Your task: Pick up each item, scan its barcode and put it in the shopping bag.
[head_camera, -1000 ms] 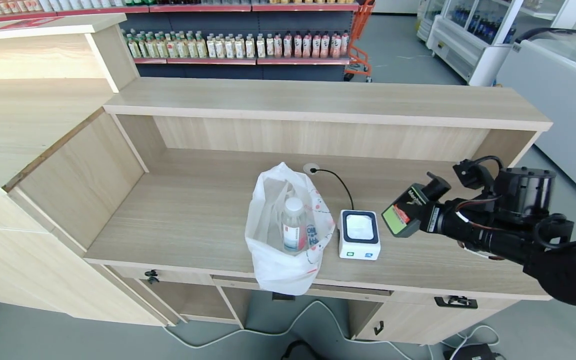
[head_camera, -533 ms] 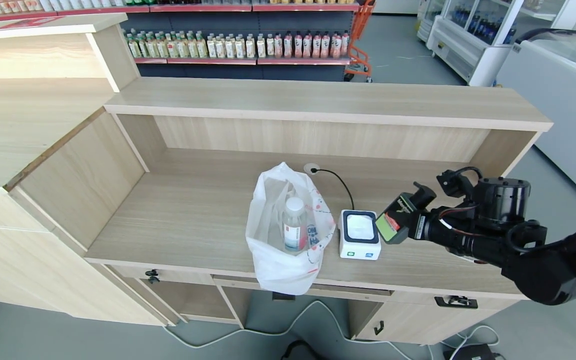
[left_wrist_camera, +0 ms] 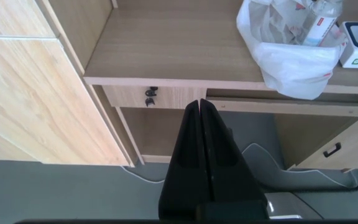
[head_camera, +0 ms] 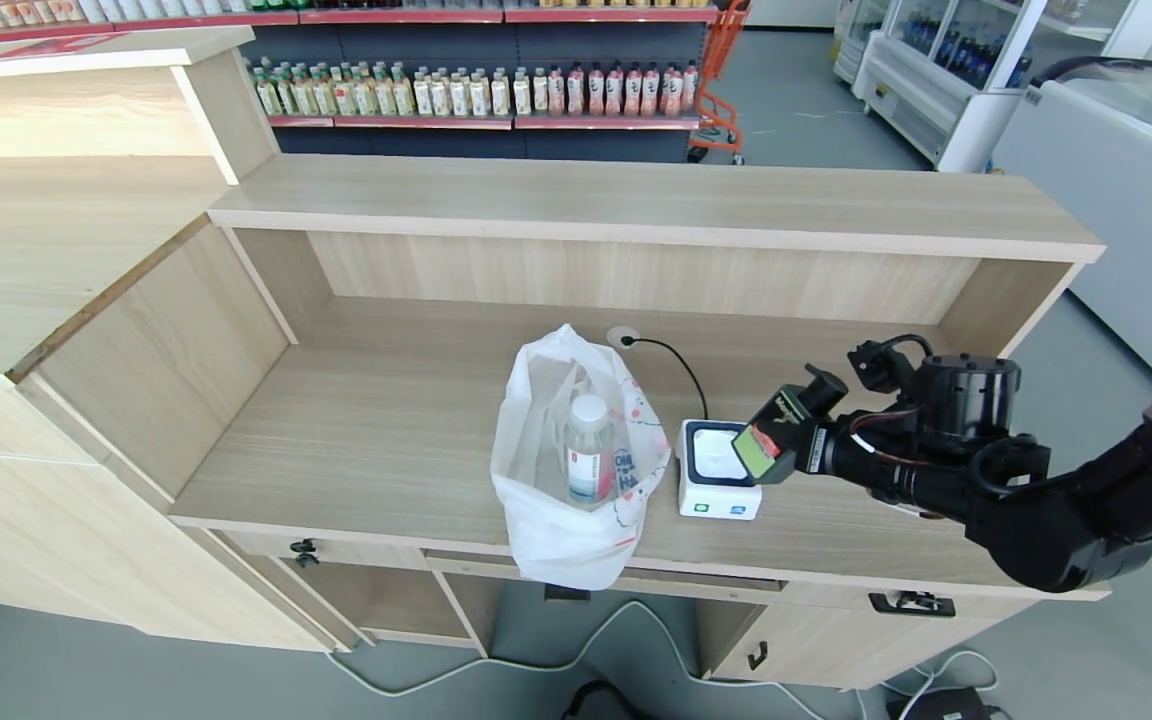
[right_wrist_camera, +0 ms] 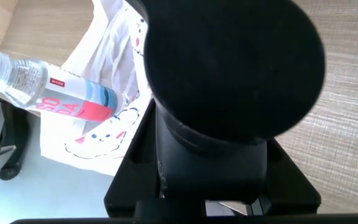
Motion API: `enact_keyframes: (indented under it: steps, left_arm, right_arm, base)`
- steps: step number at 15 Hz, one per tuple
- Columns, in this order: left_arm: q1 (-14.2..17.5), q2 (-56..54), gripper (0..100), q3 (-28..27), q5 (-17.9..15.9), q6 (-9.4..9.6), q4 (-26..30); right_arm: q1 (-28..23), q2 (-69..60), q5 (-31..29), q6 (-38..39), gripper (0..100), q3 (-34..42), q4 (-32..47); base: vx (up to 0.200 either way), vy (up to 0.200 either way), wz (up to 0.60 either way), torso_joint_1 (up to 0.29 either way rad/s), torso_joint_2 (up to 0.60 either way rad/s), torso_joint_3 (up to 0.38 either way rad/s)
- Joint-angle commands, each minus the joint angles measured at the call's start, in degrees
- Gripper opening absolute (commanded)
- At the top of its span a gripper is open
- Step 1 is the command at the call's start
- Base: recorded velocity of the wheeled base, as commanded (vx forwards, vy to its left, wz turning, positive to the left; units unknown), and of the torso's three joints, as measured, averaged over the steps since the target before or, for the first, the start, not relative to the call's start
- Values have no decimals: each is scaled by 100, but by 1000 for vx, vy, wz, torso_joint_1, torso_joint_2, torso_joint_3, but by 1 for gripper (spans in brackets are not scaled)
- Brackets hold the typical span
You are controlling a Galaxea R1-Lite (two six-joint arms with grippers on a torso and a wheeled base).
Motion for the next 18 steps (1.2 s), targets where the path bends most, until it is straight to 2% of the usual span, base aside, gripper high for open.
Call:
enact_keyframes:
  steps: [1,13,18]
  left_arm:
    - [1,1,0,1,1,6,0]
    - [1,1,0,1,1,6,0]
    - [1,1,0,1,1,15,0]
  right_arm:
    - [82,175,-5,10,0,-120,0]
    - [293,746,-172,10,0,-577,-27]
    - [442,1151,-190,151,0,-1087,-123]
  base:
    - [0,0,0,0,0,0]
    - [0,0,0,0,0,0]
    - [0,0,0,0,0,0]
